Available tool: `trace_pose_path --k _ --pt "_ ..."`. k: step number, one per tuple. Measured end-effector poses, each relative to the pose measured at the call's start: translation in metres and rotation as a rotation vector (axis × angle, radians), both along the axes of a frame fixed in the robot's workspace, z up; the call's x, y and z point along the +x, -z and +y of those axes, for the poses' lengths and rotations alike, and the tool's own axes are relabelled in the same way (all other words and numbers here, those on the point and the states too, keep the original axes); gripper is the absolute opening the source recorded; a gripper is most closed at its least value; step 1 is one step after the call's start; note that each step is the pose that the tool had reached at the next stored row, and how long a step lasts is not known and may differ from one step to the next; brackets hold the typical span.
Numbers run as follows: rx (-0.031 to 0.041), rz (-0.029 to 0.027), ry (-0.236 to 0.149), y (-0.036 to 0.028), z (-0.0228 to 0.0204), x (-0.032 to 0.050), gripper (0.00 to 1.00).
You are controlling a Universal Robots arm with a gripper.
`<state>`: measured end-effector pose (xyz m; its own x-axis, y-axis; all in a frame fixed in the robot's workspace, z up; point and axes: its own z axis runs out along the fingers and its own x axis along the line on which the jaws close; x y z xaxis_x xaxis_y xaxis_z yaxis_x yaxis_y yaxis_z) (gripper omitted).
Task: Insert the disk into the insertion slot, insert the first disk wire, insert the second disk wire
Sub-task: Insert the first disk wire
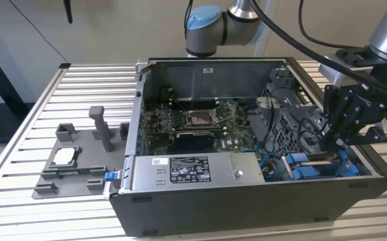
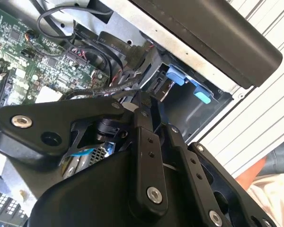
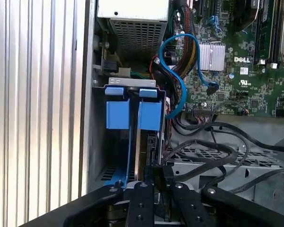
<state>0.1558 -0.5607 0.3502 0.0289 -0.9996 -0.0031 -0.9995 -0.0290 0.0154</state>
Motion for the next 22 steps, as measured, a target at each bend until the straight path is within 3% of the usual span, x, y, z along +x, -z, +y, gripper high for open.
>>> trace_pose_path --k 22 --pt "-0.001 0.0 0.044 0.0087 -0.0017 0.0033 0.19"
